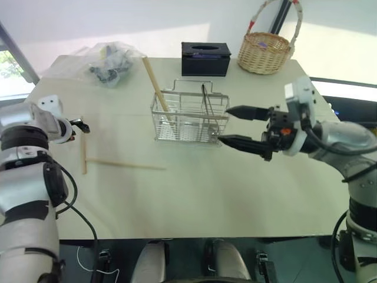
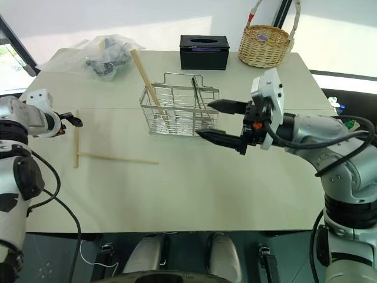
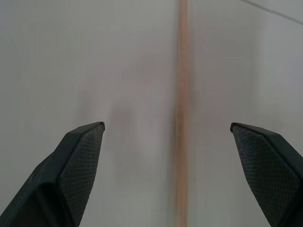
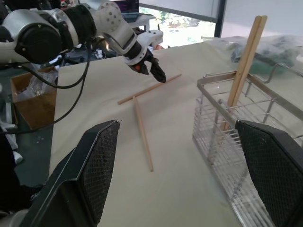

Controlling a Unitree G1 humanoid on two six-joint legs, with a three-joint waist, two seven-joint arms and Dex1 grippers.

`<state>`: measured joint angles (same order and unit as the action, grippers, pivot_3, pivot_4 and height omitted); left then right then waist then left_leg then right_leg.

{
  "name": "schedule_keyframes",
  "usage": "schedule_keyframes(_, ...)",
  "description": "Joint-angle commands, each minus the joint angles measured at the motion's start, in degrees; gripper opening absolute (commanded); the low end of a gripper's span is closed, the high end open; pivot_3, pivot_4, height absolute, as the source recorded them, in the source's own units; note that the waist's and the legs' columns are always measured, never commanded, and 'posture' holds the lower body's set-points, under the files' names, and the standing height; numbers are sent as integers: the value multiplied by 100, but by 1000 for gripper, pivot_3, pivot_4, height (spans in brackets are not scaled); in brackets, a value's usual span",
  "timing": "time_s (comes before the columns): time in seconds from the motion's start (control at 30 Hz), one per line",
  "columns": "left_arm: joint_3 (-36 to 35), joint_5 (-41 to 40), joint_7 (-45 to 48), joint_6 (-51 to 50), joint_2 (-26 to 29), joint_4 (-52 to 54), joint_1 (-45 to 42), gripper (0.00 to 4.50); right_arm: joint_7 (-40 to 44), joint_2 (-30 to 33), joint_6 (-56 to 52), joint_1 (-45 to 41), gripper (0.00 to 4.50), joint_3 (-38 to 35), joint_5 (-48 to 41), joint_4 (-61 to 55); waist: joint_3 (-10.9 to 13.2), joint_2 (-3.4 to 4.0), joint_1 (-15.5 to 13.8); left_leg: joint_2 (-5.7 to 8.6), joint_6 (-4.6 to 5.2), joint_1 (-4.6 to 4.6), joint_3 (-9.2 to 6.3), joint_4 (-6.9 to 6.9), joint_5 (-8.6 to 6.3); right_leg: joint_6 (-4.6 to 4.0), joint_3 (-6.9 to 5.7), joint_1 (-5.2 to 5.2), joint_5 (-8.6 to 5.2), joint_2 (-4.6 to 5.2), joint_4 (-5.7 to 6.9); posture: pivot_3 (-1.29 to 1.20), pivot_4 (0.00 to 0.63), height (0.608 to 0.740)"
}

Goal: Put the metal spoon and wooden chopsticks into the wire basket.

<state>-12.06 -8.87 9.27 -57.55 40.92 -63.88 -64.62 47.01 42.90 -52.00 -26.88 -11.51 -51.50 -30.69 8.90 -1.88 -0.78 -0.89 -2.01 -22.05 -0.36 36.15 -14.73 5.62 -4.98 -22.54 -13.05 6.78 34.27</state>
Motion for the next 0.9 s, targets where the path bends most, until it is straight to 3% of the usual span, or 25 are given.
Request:
schedule_keyframes(0.03,142,197,216,377,-4,-246,-208,4500,-128,110,40,13,4055,-246,-235,-249,0,-1,5,0,0,-3,0,2,0,0,0,-2,0,0,0,0,150,706)
schedule_keyframes(0.07,145,228,223,479,-22,-340,-207,4500,-167,125,44,34,4055,-262,-266,-261,0,-3,5,0,0,-2,0,3,0,1,0,-3,1,1,0,0,150,706)
schedule_keyframes(0.17,55,218,210,598,-49,-555,-239,3627,-278,163,34,52,4123,-335,-401,-257,-1,-2,6,-1,0,0,0,2,0,1,0,-3,0,1,0,0,150,706)
schedule_keyframes(0.4,-68,206,111,593,-84,-707,-333,297,-372,285,68,140,4123,-398,-579,-264,-2,-4,-5,0,0,0,0,3,0,1,0,-2,0,4,0,0,150,706)
schedule_keyframes(0.43,-94,198,79,570,-89,-713,-342,23,-369,301,79,145,4123,-397,-587,-254,-3,-5,-2,1,0,0,0,3,0,1,0,-1,1,4,0,0,150,706)
schedule_keyframes(0.63,-211,163,12,575,7,-650,-292,23,-353,366,140,151,4123,-377,-582,-179,-3,-4,3,0,0,0,0,2,0,1,0,-2,1,4,0,0,150,706)
schedule_keyframes(0.9,281,562,687,1650,450,285,-184,23,-391,440,105,151,4123,-440,-630,-111,4,-20,7,-1,0,-7,1,2,0,1,0,-10,1,3,1,0,150,706)
